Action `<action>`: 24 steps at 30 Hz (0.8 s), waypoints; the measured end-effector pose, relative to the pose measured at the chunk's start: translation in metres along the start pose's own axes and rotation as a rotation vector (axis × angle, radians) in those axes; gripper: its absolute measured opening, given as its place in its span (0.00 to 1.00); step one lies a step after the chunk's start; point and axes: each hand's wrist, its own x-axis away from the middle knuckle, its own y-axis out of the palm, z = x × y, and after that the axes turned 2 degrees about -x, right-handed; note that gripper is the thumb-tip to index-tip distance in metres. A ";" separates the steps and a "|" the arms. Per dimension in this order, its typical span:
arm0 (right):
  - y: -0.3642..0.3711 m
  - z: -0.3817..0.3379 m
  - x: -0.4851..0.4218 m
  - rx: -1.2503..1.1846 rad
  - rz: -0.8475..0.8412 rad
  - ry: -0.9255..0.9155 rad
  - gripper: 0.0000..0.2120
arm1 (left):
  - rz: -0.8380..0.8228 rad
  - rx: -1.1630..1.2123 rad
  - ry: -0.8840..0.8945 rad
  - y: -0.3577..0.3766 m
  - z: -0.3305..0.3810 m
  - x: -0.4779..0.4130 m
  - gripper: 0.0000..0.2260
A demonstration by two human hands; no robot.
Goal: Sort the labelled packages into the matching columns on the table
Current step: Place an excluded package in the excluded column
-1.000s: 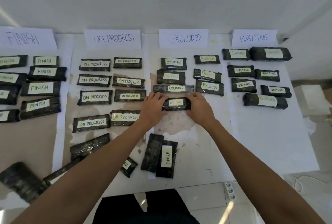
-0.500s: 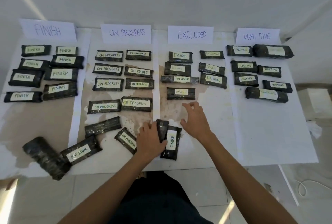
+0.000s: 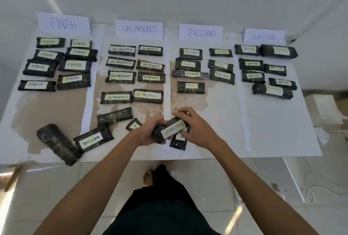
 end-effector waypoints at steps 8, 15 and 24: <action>-0.003 -0.012 -0.002 -0.055 0.030 0.113 0.29 | 0.238 -0.278 0.167 -0.006 0.001 0.018 0.10; 0.005 -0.036 0.000 0.002 0.078 0.341 0.28 | 0.486 -0.028 0.352 -0.015 -0.014 0.027 0.10; 0.012 -0.058 0.005 -0.419 0.153 0.442 0.21 | 0.414 -0.073 0.380 0.001 0.000 0.033 0.10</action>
